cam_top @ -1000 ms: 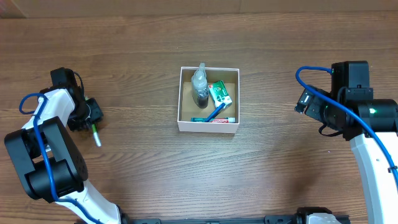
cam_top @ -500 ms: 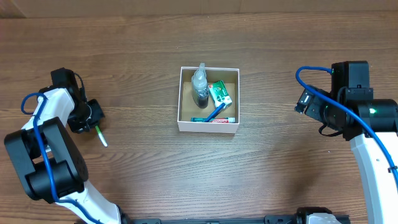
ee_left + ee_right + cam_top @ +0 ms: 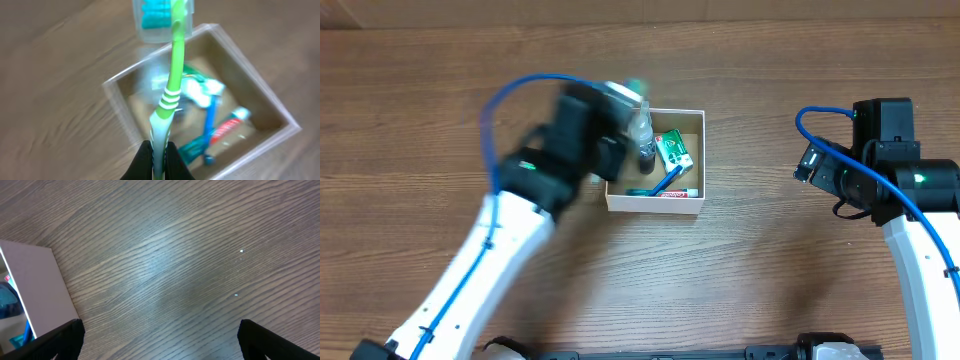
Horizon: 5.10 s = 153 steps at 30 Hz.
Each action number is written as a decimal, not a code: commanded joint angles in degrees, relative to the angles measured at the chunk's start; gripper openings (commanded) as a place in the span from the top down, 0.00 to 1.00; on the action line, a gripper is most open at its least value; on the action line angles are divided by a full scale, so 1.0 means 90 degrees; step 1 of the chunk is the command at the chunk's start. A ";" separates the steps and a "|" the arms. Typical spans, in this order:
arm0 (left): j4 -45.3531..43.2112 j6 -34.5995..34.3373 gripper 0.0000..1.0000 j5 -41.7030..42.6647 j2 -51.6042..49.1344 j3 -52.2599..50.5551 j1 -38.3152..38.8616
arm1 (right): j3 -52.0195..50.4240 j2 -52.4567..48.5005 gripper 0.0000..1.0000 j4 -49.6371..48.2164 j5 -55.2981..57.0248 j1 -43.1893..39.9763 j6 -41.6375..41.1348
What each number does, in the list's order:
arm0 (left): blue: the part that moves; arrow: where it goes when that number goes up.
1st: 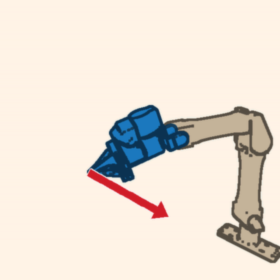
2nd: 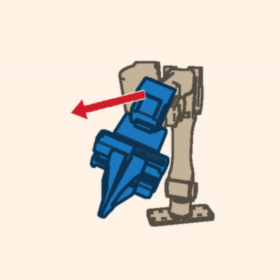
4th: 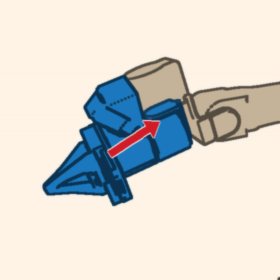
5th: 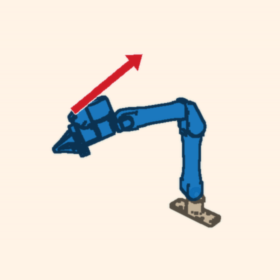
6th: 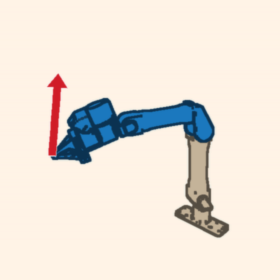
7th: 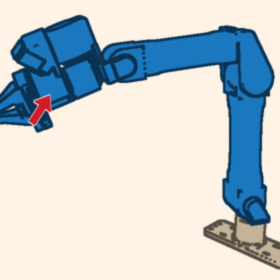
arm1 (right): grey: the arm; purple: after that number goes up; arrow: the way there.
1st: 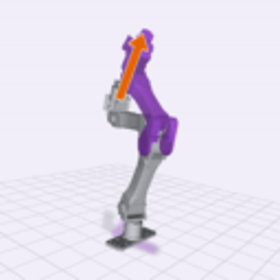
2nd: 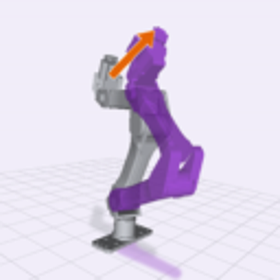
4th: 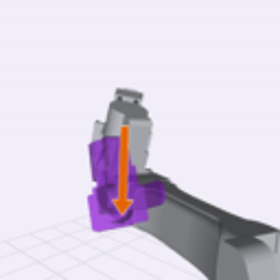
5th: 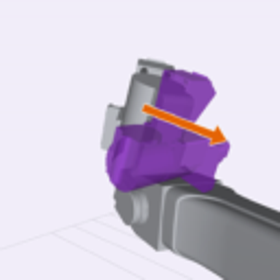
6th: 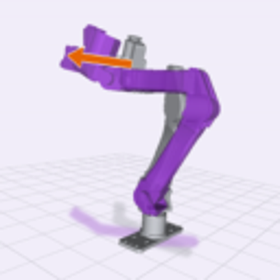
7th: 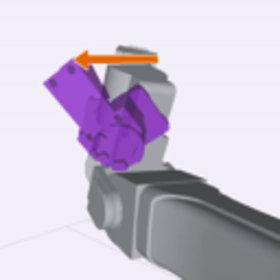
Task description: Pack container
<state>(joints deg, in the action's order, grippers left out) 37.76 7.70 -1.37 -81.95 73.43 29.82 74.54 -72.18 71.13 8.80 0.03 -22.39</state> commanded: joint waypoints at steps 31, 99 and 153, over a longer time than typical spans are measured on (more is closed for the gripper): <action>0.0270 -0.1571 0.36 -0.2446 0.0049 0.0340 0.0449 | -0.0027 0.0000 0.00 -0.0464 -0.0029 -0.0005 0.0362; 0.2946 -0.2433 0.00 -0.0935 0.7495 -0.3755 -0.2895 | -0.3330 0.5736 0.00 -0.1474 -0.0848 -0.0005 0.0962; 0.2946 -0.2433 0.00 -0.0935 0.7495 -0.3755 -0.2895 | -0.8230 0.8002 0.00 -0.7419 -0.1579 0.0005 0.1870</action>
<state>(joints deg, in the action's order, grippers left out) 64.36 -13.43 -9.23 -14.94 39.70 4.08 1.06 -0.64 4.73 -5.56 0.03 -5.17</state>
